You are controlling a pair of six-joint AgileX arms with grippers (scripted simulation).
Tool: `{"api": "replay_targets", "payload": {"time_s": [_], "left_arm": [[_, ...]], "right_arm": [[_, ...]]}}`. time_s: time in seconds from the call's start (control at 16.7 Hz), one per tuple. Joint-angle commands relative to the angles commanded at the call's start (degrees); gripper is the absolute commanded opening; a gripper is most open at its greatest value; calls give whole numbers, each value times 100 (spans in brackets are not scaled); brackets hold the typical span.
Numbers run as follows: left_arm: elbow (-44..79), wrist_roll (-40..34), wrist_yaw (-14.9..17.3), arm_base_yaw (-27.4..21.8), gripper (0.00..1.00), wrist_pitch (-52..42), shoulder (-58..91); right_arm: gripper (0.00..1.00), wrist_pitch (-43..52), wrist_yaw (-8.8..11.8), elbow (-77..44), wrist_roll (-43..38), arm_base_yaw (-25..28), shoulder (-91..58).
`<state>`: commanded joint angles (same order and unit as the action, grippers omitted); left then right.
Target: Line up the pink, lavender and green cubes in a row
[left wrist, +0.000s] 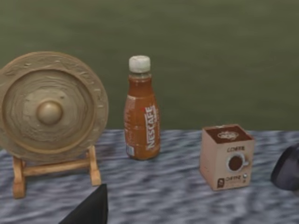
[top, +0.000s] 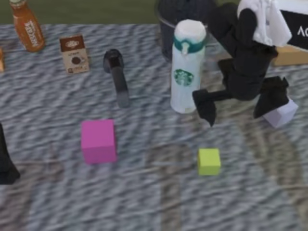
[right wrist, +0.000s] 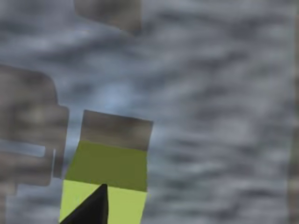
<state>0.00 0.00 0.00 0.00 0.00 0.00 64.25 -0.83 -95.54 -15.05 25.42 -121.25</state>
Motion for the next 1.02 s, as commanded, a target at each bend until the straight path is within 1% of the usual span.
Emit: {"api": "replay_targets", "payload": {"time_s": [0.3,0.48,0.66,1.02], "left_arm": [[0,0,0,0,100,0,0],[0,0,0,0,100,0,0],[0,0,0,0,100,0,0],[0,0,0,0,100,0,0]], "right_arm": [[100,303,32,-702,2335,-1031,-552],[100,398,49,-1040,3324,-1545,-749],[100,420,61,-1224,3772,-1827,-816],[100,395,58,-1201,3789,-1821,-801]]}}
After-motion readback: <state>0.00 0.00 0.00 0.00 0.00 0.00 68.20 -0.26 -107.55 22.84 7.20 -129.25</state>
